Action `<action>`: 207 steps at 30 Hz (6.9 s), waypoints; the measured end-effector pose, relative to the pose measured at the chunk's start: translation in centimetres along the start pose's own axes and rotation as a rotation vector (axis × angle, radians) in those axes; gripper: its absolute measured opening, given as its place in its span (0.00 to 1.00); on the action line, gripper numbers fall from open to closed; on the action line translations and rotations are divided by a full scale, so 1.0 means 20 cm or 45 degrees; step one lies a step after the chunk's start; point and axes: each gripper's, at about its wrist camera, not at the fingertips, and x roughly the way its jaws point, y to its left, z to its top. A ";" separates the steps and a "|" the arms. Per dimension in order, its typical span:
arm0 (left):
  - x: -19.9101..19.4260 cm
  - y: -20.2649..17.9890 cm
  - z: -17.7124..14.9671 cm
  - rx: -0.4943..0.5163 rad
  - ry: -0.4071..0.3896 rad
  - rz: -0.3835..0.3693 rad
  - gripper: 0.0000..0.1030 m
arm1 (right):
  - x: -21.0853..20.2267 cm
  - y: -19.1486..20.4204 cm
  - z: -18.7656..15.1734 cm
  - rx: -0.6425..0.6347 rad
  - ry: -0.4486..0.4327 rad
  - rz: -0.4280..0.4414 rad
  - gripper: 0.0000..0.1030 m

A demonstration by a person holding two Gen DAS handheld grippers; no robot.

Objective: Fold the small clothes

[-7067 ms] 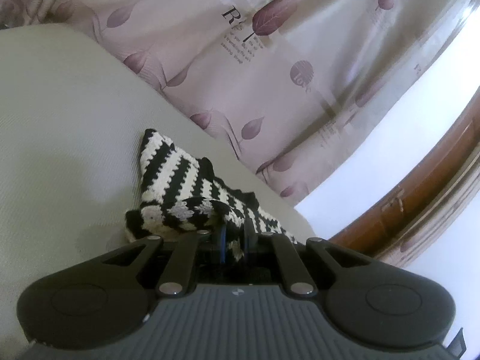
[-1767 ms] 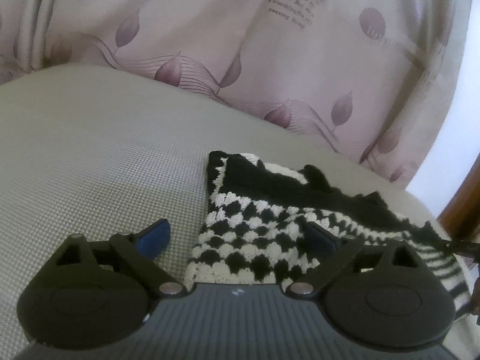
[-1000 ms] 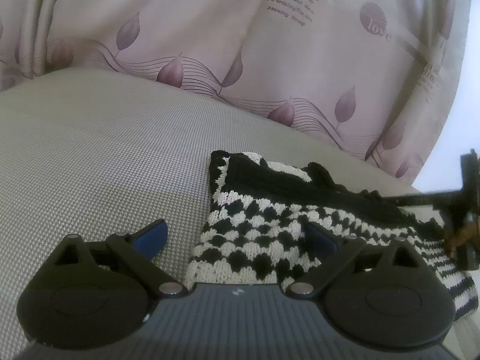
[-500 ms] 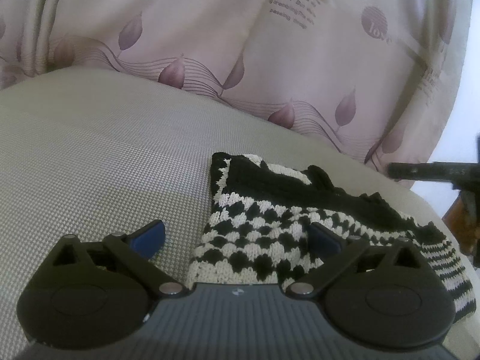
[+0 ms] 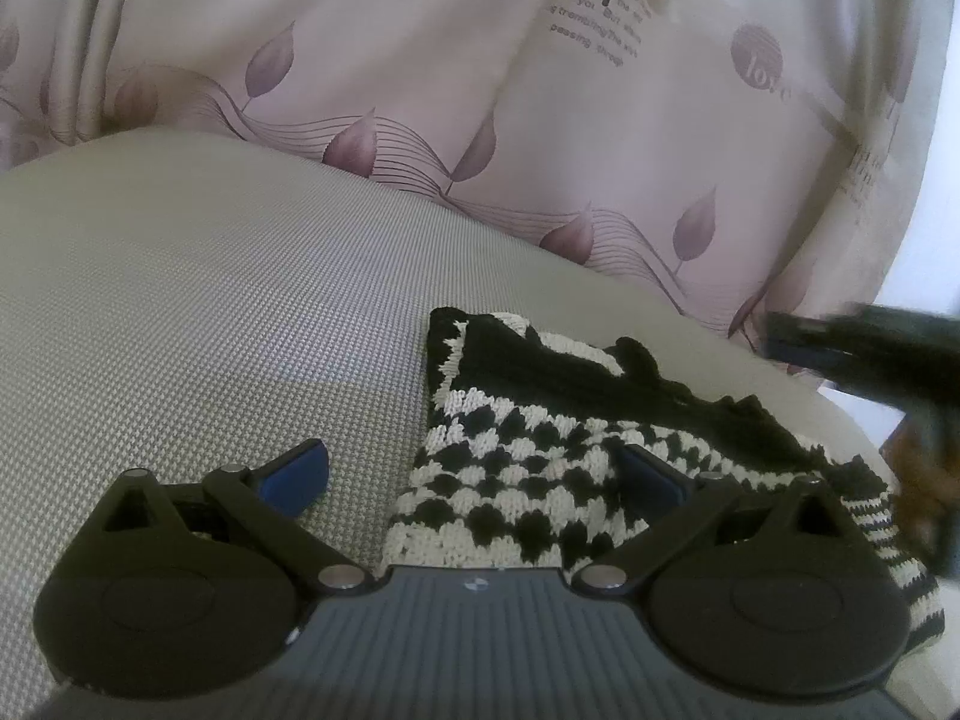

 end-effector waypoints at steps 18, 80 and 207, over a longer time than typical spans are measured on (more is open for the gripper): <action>0.03 -0.06 0.00 0.091 0.027 0.096 1.00 | -0.48 0.12 -0.64 -0.272 -0.041 -0.397 0.31; 0.06 -0.19 0.33 -0.062 0.224 -0.398 0.17 | -0.54 0.07 -0.64 -0.142 -0.112 -0.319 0.73; 0.00 -1.09 -0.44 0.453 0.100 -0.731 0.84 | -1.06 -0.56 -0.40 0.155 -0.048 -0.074 0.76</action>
